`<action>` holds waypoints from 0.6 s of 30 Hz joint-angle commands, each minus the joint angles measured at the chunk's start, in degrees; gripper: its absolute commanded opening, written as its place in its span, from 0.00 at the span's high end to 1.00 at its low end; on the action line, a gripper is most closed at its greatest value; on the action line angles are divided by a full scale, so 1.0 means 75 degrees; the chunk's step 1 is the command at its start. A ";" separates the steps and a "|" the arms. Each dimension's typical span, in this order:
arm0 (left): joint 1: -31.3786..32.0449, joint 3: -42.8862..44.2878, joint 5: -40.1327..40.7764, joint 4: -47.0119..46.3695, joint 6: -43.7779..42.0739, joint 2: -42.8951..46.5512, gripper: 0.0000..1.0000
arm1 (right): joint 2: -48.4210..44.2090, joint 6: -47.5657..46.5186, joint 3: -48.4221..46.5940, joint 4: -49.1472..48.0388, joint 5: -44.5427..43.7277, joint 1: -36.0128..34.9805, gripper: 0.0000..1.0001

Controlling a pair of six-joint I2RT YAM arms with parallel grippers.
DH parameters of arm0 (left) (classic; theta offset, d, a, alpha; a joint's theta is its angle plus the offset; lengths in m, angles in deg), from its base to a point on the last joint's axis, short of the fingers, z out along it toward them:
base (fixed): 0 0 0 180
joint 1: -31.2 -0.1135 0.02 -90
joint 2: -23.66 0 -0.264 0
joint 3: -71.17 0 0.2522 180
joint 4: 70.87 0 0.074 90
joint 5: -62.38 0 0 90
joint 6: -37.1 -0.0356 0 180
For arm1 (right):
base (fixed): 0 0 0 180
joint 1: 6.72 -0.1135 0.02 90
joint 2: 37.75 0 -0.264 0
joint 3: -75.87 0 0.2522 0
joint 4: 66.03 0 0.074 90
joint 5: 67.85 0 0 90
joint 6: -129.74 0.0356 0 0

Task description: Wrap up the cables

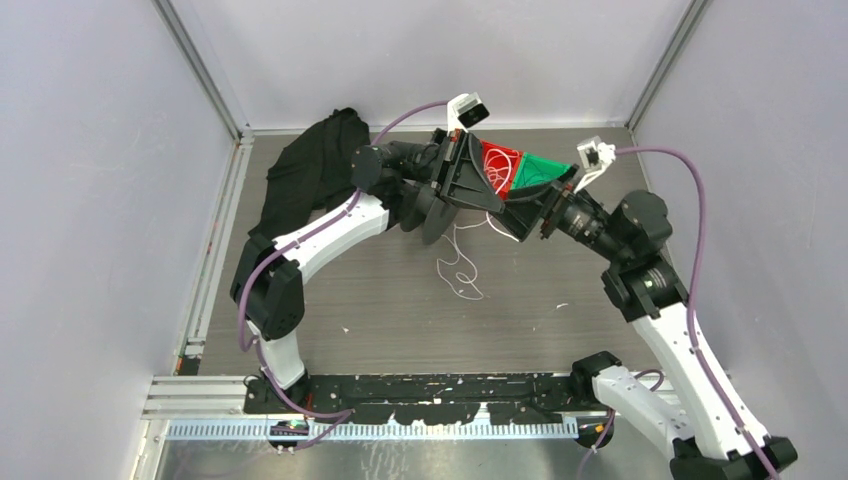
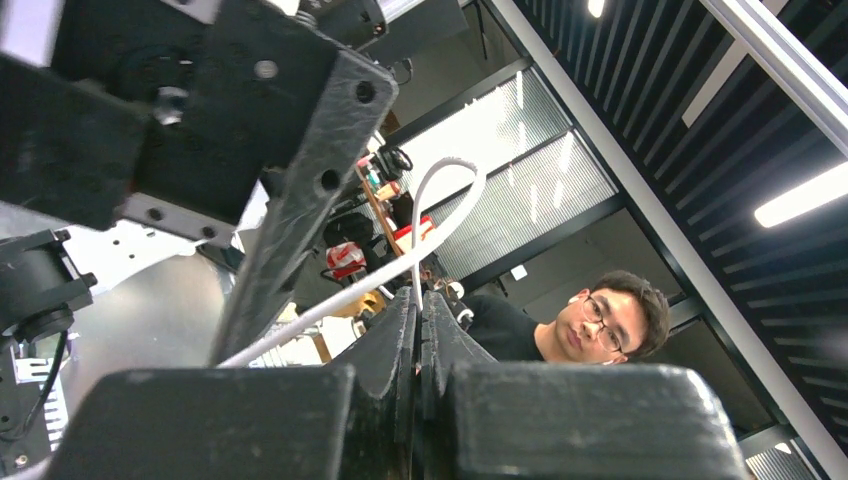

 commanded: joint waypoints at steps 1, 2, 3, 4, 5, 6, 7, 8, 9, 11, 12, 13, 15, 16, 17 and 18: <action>-0.0007 0.0168 0.0003 -0.0189 0.0151 0.0210 1.00 | 0.0459 0.0177 0.0096 -0.0947 0.0254 -0.0134 0.15; -0.0005 0.0150 0.0017 -0.0174 0.0142 0.0223 1.00 | 0.0551 0.0266 0.0126 -0.1175 0.0202 -0.0186 0.17; -0.0004 0.0147 0.0024 -0.0166 0.0139 0.0224 1.00 | 0.0656 0.0339 0.0132 -0.1331 0.0190 -0.0220 0.20; -0.0007 0.0127 0.0034 -0.0160 0.0145 0.0225 1.00 | 0.0795 0.0411 0.0126 -0.1472 0.0284 -0.0239 0.25; -0.0005 0.0109 0.0057 -0.0166 0.0140 0.0230 1.00 | 0.0918 0.0484 0.0112 -0.1567 0.0336 -0.0262 0.31; -0.0007 0.0092 0.0081 -0.0168 0.0133 0.0236 0.99 | 0.1039 0.0557 0.0109 -0.1649 0.0359 -0.0275 0.39; -0.0009 0.0069 0.0101 -0.0169 0.0112 0.0252 1.00 | 0.1137 0.0649 0.0128 -0.1783 0.0403 -0.0279 0.50; -0.0008 0.0065 0.0102 -0.0169 0.0099 0.0249 1.00 | 0.1220 0.0715 0.0132 -0.1886 0.0460 -0.0289 0.62; -0.0008 0.0064 0.0105 -0.0167 0.0093 0.0239 1.00 | 0.1280 0.0739 0.0112 -0.1912 0.0461 -0.0287 0.78; -0.0013 0.0064 0.0093 -0.0168 0.0092 0.0206 0.99 | 0.1225 0.0346 -0.0068 -0.1311 0.0011 -0.0285 0.99; -0.0049 0.0050 0.0078 -0.0185 0.0082 0.0176 0.99 | 0.1150 0.0082 -0.0174 -0.0614 -0.0585 -0.0292 0.99; -0.0108 0.0011 0.0055 -0.0200 0.0095 0.0157 0.91 | 0.1040 -0.0214 -0.0274 0.0028 -0.1111 -0.0287 1.00; -0.0339 -0.0132 0.0008 -0.0225 0.0126 0.0170 0.76 | 0.0798 -0.0794 -0.0574 0.1374 -0.2612 -0.0284 1.00; -0.0527 -0.0214 -0.0018 -0.0237 0.0137 0.0212 0.72 | 0.0709 -0.1015 -0.0766 0.2124 -0.3547 -0.0286 1.00; -0.0746 -0.0307 -0.0052 -0.0230 0.0130 0.0270 0.56 | 0.0645 -0.1181 -0.1011 0.2767 -0.4524 -0.0282 1.00; -0.0988 -0.0409 -0.0099 -0.0197 0.0117 0.0331 0.45 | 0.0624 -0.1345 -0.1306 0.3479 -0.5345 -0.0276 0.99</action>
